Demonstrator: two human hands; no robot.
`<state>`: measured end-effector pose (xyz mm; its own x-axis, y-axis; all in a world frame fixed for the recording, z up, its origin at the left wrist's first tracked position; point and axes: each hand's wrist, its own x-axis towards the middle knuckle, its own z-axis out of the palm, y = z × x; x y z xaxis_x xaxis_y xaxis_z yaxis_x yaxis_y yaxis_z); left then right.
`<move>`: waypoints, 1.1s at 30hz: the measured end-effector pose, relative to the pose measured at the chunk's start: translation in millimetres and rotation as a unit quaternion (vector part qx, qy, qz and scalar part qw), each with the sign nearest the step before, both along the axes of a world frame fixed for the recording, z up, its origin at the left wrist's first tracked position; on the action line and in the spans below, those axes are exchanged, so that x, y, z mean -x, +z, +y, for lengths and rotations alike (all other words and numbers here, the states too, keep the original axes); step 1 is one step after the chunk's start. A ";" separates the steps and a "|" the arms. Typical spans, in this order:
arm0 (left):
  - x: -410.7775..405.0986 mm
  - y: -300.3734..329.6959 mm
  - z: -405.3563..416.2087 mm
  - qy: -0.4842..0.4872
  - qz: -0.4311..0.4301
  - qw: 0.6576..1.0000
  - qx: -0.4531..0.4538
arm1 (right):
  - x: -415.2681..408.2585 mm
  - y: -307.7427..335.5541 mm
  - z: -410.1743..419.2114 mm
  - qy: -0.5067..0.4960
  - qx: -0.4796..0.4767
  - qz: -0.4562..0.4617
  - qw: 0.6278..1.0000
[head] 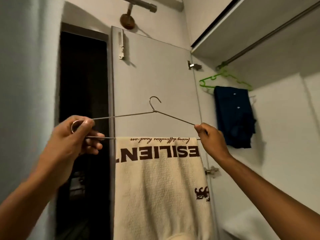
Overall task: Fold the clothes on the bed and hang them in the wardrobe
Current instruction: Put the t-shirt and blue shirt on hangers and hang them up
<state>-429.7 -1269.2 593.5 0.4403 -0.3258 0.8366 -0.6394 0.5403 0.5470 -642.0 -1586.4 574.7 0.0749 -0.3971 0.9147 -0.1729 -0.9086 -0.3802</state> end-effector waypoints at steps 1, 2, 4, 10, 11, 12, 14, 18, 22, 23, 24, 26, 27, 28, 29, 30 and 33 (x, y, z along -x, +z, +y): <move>6.9 7.6 -23.9 0.011 -0.034 0.999 -0.020 | 12.9 1.4 -18.3 -0.013 -0.013 -0.002 1.000; 14.5 17.4 -54.0 0.035 -0.068 0.996 -0.038 | 28.8 4.0 -42.9 -0.032 -0.026 -0.006 0.999; 23.4 34.6 -101.5 0.105 -0.144 0.982 -0.068 | 54.1 9.0 -80.6 -0.058 -0.048 -0.018 0.997; 61.4 71.2 -228.4 0.185 -0.256 0.948 -0.032 | 113.1 27.6 -174.3 -0.125 -0.089 -0.025 0.988; 66.0 77.5 -247.0 0.184 -0.255 0.949 -0.004 | 118.2 32.6 -188.0 -0.131 -0.092 -0.035 0.986; 70.2 87.5 -269.2 0.172 -0.251 0.952 0.022 | 124.1 42.5 -203.7 -0.142 -0.095 -0.048 0.984; 80.2 108.6 -304.2 0.153 -0.232 0.959 0.059 | 134.8 64.6 -228.7 -0.148 -0.106 -0.067 0.981; 97.8 157.3 -371.9 0.124 -0.235 0.955 0.128 | 151.6 111.5 -269.1 -0.193 -0.114 -0.105 0.969; 110.6 195.8 -441.9 0.113 -0.225 0.950 0.184 | 168.8 138.2 -292.6 -0.323 -0.050 -0.078 0.942; 115.3 203.0 -458.7 0.115 -0.218 0.951 0.187 | 172.0 141.2 -297.0 -0.351 -0.032 -0.063 0.934; 119.4 209.1 -474.7 0.119 -0.211 0.952 0.187 | 174.1 143.1 -301.1 -0.367 -0.020 -0.050 0.929; 127.9 223.9 -507.4 0.126 -0.196 0.952 0.197 | 179.2 148.5 -315.1 -0.382 0.008 -0.032 0.924; 132.4 232.3 -523.9 0.131 -0.188 0.953 0.201 | 181.8 151.6 -322.6 -0.386 0.023 -0.023 0.922; 136.9 240.8 -537.2 0.137 -0.178 0.954 0.199 | 184.3 154.9 -328.7 -0.391 0.033 -0.009 0.920; 141.7 248.2 -548.8 0.143 -0.173 0.955 0.195 | 186.5 157.2 -334.1 -0.395 0.040 0.007 0.918; 148.3 256.3 -562.8 0.149 -0.170 0.955 0.193 | 189.3 160.3 -341.7 -0.397 0.048 0.022 0.916; 169.7 278.5 -597.4 0.161 -0.165 0.953 0.195 | 195.6 172.4 -364.8 -0.401 0.092 0.065 0.909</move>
<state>-599.4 -1866.6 872.1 0.1556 0.1465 0.9769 -0.9088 0.4088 0.0835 -837.6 -1951.2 747.1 -0.0593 -0.2136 0.9751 -0.8401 -0.5170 -0.1643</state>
